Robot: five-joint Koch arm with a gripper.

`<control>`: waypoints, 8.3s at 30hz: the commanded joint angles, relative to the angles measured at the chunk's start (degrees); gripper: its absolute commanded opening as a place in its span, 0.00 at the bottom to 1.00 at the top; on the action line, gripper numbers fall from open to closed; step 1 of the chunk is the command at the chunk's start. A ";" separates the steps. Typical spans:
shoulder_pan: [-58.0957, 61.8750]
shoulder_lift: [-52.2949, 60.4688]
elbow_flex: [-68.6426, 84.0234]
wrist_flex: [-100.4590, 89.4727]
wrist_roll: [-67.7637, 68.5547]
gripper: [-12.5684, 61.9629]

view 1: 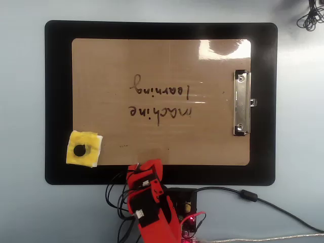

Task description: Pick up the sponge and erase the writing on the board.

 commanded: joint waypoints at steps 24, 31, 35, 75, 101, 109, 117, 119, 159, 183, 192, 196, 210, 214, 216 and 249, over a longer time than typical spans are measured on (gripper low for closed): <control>-30.06 -13.18 8.79 -83.67 -0.79 0.62; -29.79 -19.69 7.56 -83.76 9.40 0.62; -30.15 -20.04 7.38 -83.85 9.58 0.62; -30.94 -31.99 8.96 -85.25 9.40 0.62; -32.70 -45.09 9.93 -101.87 10.20 0.61; -32.70 -44.47 12.22 -102.66 10.20 0.60; -32.70 -43.86 13.89 -104.68 11.16 0.50; -32.52 -43.33 14.24 -104.68 11.69 0.46; 3.34 -18.19 30.76 -103.71 16.52 0.06; 40.69 -17.67 28.56 -90.09 15.91 0.06; 40.52 -34.28 13.18 -90.35 16.26 0.06; 40.61 -46.93 -0.53 -90.18 16.35 0.06; 40.87 -14.94 25.49 -82.88 16.26 0.06; 40.87 -5.27 30.67 -75.94 16.26 0.06; 41.13 -9.40 26.28 -75.50 16.26 0.06; 45.88 -52.29 -12.30 -66.71 19.34 0.06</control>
